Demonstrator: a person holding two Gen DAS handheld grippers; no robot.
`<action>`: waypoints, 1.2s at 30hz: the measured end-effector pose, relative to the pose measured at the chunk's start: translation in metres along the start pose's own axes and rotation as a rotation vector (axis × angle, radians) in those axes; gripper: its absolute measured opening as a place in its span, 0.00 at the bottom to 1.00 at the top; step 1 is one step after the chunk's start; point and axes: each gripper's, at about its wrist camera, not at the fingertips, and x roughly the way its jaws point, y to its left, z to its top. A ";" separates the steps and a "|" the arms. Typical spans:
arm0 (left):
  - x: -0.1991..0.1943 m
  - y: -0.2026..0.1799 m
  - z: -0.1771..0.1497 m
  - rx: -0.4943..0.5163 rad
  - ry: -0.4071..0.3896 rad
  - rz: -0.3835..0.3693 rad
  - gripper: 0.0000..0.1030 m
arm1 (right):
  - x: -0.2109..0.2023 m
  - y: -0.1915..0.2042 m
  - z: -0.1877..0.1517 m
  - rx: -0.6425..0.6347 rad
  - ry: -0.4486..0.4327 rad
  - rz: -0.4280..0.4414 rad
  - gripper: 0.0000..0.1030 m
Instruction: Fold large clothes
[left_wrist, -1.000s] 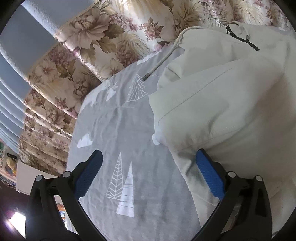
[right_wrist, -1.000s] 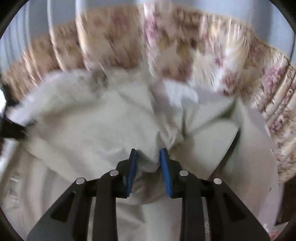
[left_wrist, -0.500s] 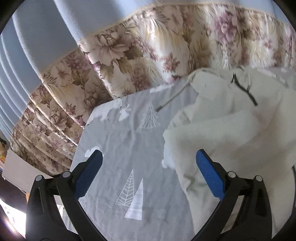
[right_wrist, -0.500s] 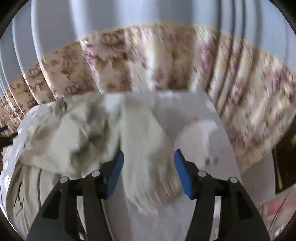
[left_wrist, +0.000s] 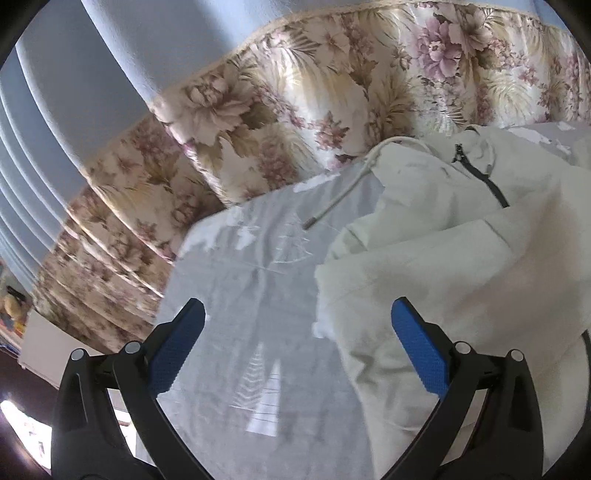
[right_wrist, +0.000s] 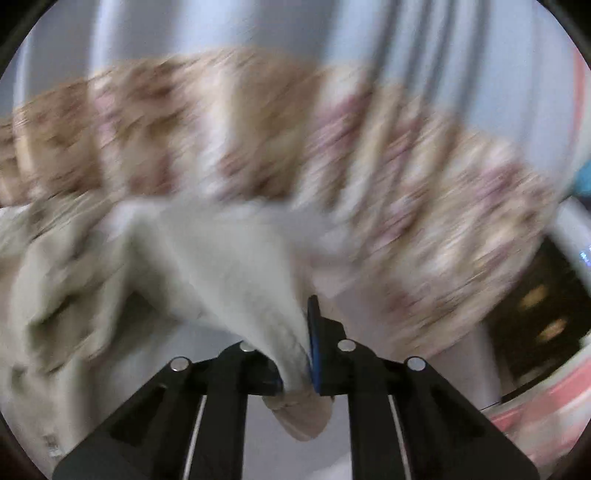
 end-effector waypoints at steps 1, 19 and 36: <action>0.000 0.003 0.003 -0.004 0.002 0.008 0.97 | -0.004 -0.019 0.012 -0.009 -0.035 -0.054 0.10; 0.014 -0.006 0.003 0.032 0.039 0.004 0.97 | 0.115 -0.169 -0.052 0.746 0.339 0.181 0.75; 0.039 0.000 -0.008 -0.019 0.088 -0.057 0.97 | 0.120 -0.169 -0.137 1.132 0.401 0.455 0.78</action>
